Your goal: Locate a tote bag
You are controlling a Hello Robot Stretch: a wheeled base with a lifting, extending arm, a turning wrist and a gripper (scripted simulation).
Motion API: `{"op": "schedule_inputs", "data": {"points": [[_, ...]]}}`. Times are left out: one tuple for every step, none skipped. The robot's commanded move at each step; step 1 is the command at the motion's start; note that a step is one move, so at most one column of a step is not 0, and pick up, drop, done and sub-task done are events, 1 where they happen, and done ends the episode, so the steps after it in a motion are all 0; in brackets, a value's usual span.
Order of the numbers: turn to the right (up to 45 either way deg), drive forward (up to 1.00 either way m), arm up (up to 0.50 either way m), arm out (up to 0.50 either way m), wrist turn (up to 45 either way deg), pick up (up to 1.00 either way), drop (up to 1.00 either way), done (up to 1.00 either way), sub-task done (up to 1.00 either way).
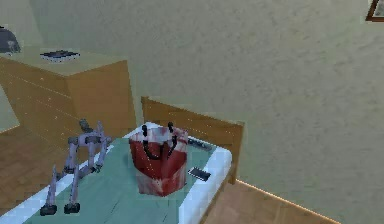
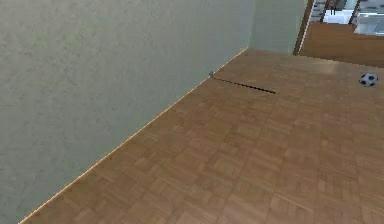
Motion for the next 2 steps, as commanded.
{"op": "schedule_inputs", "data": {"points": [[-9.0, 0.00, 0.00, 0.00, 0.0, 0.00, 0.00, 0.00, 0.00], [0.0, 0.00, 0.00, 0.00, 0.0, 0.00, 0.00, 1.00, 0.00]]}}
